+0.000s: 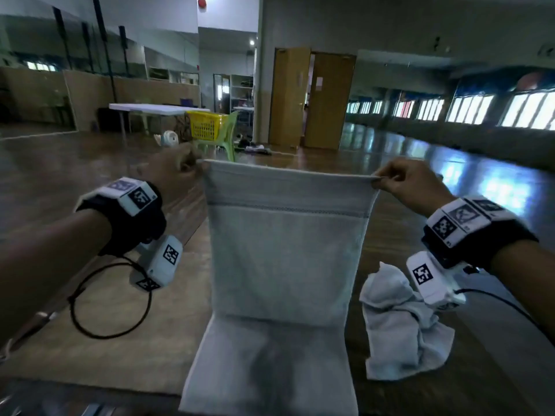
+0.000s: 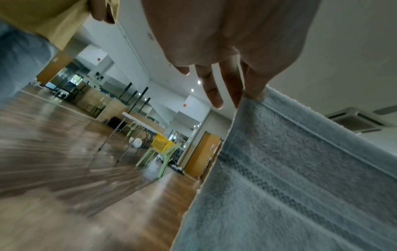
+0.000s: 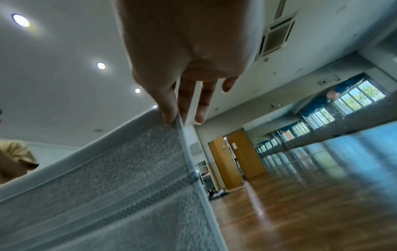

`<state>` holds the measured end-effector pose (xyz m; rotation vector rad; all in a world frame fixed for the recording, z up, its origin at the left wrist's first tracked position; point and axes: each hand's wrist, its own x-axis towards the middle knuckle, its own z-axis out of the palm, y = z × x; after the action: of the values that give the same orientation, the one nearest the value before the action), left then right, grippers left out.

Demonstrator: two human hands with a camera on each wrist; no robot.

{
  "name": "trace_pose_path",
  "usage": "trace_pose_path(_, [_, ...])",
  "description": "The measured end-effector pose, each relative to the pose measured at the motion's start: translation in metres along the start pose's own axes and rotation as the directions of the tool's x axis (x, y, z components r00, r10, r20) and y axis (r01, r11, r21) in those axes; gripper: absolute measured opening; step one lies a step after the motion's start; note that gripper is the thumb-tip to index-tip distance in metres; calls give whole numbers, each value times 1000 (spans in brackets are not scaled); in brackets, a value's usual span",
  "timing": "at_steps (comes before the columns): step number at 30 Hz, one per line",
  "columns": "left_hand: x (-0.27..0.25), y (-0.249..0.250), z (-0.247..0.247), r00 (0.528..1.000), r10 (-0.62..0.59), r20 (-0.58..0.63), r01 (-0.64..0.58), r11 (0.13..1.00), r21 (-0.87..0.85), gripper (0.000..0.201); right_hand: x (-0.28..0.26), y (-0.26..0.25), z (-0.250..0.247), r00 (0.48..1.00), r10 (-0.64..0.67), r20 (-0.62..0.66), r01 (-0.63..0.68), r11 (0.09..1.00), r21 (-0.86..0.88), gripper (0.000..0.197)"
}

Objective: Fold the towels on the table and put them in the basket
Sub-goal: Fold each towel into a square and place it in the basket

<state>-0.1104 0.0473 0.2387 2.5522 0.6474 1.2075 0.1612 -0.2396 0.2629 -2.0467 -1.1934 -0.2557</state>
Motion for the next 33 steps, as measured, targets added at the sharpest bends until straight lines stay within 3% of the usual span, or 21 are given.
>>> trace_pose_path(3, [-71,-18,40,988,-43,145,44,999,-4,19,-52,33,42,989,-15,145,18,1000,-13,25])
trace_pose_path(5, [-122,-30,62,953,-43,301,35,999,33,6,-93,64,72,962,-4,272,23,997,-69,27])
trace_pose_path(7, [-170,-38,77,877,-101,470,23,985,170,19,-134,89,99,938,19,346,43,984,-172,9])
trace_pose_path(11, [-235,-49,102,719,-222,658,-39,933,358,11,-198,106,136,806,83,586,145,933,-331,9])
trace_pose_path(13, [-252,-54,109,676,-252,693,-43,925,378,9,-218,110,148,745,58,665,249,900,-357,15])
trace_pose_path(17, [-262,-60,116,697,-278,661,13,927,376,7,-234,124,160,770,10,638,289,886,-363,7])
trace_pose_path(21, [-256,-55,123,730,-281,623,-9,908,419,13,-217,118,165,812,38,583,324,801,-503,5])
trace_pose_path(29, [-230,-53,151,759,-301,577,-4,884,467,19,-184,125,179,853,186,487,190,760,-622,19])
trace_pose_path(33, [-230,-55,146,807,-272,525,27,904,426,13,-185,128,176,887,144,439,173,777,-606,17])
